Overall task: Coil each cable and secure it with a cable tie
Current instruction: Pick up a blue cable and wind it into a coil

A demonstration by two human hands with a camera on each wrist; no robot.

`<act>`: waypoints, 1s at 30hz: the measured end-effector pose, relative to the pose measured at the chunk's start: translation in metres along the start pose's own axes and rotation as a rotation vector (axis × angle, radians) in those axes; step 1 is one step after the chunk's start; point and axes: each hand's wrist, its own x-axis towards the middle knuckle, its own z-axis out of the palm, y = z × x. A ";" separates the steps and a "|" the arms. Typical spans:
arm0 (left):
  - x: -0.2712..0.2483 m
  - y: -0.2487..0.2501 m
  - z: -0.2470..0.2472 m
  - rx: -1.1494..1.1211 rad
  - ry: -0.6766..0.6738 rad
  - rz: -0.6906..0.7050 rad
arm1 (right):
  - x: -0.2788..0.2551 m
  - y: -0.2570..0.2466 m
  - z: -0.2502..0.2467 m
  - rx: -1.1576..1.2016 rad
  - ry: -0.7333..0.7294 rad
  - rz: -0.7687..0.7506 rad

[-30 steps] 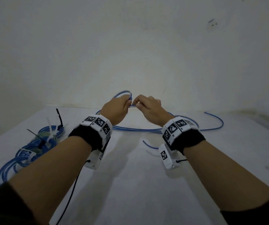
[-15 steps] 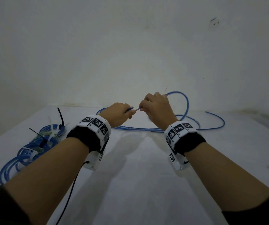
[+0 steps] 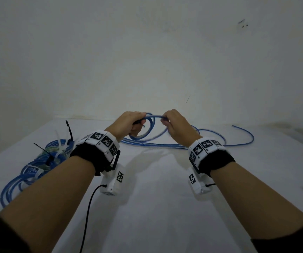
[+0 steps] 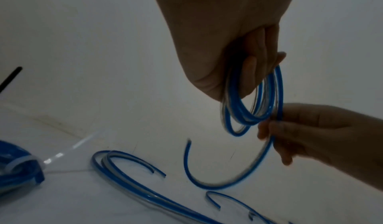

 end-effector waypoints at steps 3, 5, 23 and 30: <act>0.001 0.002 -0.005 -0.159 0.042 0.006 | -0.004 0.011 0.002 -0.011 0.006 0.133; 0.001 0.002 -0.008 -0.278 0.060 0.003 | -0.006 0.015 0.003 -0.023 -0.022 0.216; 0.014 -0.007 0.015 -0.625 0.192 0.133 | -0.015 -0.014 0.015 0.709 -0.298 0.300; 0.016 -0.003 0.013 -0.775 0.151 0.081 | -0.018 -0.016 0.022 0.805 -0.222 0.301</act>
